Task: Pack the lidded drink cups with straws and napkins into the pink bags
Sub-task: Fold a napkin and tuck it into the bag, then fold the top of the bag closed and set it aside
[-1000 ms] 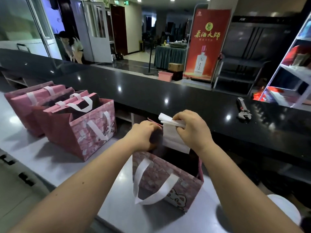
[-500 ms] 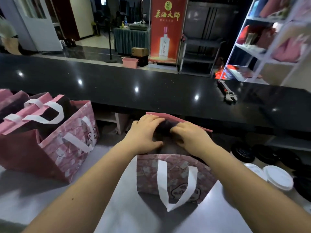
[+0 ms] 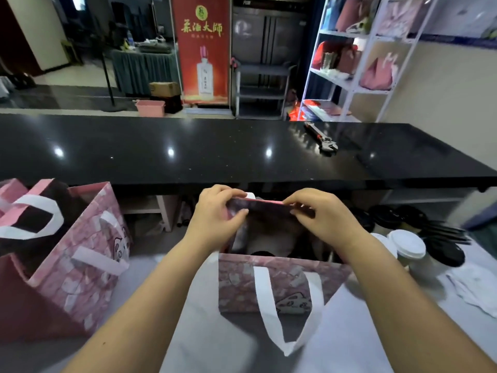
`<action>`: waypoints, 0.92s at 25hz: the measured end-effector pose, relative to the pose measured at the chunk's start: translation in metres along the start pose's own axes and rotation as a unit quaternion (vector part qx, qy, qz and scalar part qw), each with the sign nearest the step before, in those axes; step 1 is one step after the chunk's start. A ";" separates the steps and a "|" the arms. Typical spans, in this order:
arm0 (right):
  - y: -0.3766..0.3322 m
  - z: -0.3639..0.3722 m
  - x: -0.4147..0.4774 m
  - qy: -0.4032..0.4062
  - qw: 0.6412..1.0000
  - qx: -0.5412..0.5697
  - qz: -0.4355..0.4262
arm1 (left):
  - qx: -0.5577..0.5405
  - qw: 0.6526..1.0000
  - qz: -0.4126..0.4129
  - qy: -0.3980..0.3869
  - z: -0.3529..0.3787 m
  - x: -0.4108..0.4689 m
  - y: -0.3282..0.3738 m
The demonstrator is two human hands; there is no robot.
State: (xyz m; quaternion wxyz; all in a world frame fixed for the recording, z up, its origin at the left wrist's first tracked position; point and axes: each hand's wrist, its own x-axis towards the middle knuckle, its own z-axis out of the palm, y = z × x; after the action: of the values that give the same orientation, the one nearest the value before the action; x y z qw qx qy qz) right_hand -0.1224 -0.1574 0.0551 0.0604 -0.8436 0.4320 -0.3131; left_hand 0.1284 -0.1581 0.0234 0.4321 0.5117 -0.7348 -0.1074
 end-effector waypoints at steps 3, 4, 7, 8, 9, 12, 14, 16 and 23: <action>0.007 -0.011 -0.032 0.116 0.987 0.067 0.085 | -0.104 0.994 -0.037 0.017 -0.012 -0.018 -0.003; 0.011 -0.013 -0.048 0.154 0.972 0.118 0.132 | -0.142 0.987 -0.068 0.022 -0.015 -0.029 -0.004; 0.025 -0.013 -0.097 0.185 0.892 0.326 0.254 | -0.260 0.951 -0.164 0.013 -0.012 -0.065 -0.014; 0.029 -0.011 -0.110 0.151 0.868 0.387 0.272 | -0.284 0.943 -0.172 -0.004 -0.009 -0.075 -0.018; 0.034 -0.008 -0.121 0.099 0.851 0.431 0.283 | -0.301 0.937 -0.173 -0.025 -0.006 -0.084 -0.022; 0.039 0.005 -0.134 -0.021 0.818 0.503 0.278 | -0.339 0.917 -0.196 -0.081 0.004 -0.098 -0.023; 0.038 0.015 -0.130 -0.025 0.807 0.515 0.288 | -0.352 0.908 -0.214 -0.076 0.011 -0.099 -0.016; 0.036 0.024 -0.124 0.024 0.802 0.510 0.310 | -0.369 0.903 -0.216 -0.048 0.018 -0.097 -0.008; 0.017 0.047 -0.110 0.141 0.807 0.463 0.339 | -0.401 0.876 -0.268 0.005 0.034 -0.100 0.010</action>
State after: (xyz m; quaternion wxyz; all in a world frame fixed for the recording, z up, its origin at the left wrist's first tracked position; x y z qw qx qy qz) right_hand -0.1546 -0.0920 -0.0409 0.4843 -0.4618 0.4983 -0.5512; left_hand 0.1063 -0.0787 -0.0436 0.5583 0.4723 -0.4612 -0.5026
